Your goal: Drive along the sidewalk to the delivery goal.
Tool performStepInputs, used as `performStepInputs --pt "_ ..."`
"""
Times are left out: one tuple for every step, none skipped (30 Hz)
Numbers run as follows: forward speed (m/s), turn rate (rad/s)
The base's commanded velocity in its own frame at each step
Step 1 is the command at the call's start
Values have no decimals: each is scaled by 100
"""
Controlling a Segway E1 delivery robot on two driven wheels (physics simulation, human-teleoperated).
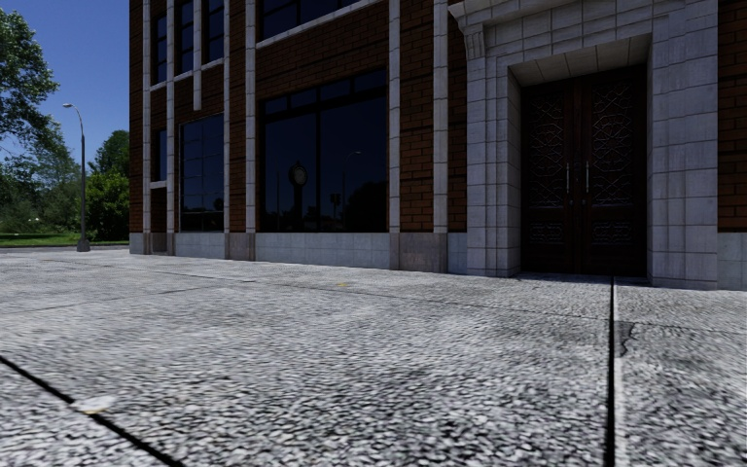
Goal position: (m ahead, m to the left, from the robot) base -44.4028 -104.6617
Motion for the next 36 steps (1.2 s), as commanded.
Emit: performStepInputs --pt "0 0" --pt "0 0" --pt "0 0" --pt "0 0" --pt "0 0" --pt "0 0" --pt "0 0" --pt "0 0" --pt "0 0" --pt "0 0" --pt "0 0" --pt "0 0" --pt "0 0" --pt "0 0" --pt "0 0" --pt "0 0" --pt "0 0" --pt "0 0" --pt "0 0" --pt "0 0" --pt "0 0" --pt "0 0" --pt "0 0" --pt "0 0" --pt "0 0" --pt "0 0" --pt "0 0" --pt "0 0" --pt "0 0" --pt "0 0" --pt "119 -4" --pt "200 -9" --pt "200 -11" --pt "200 -11" --pt "200 -11" --pt "200 -11"
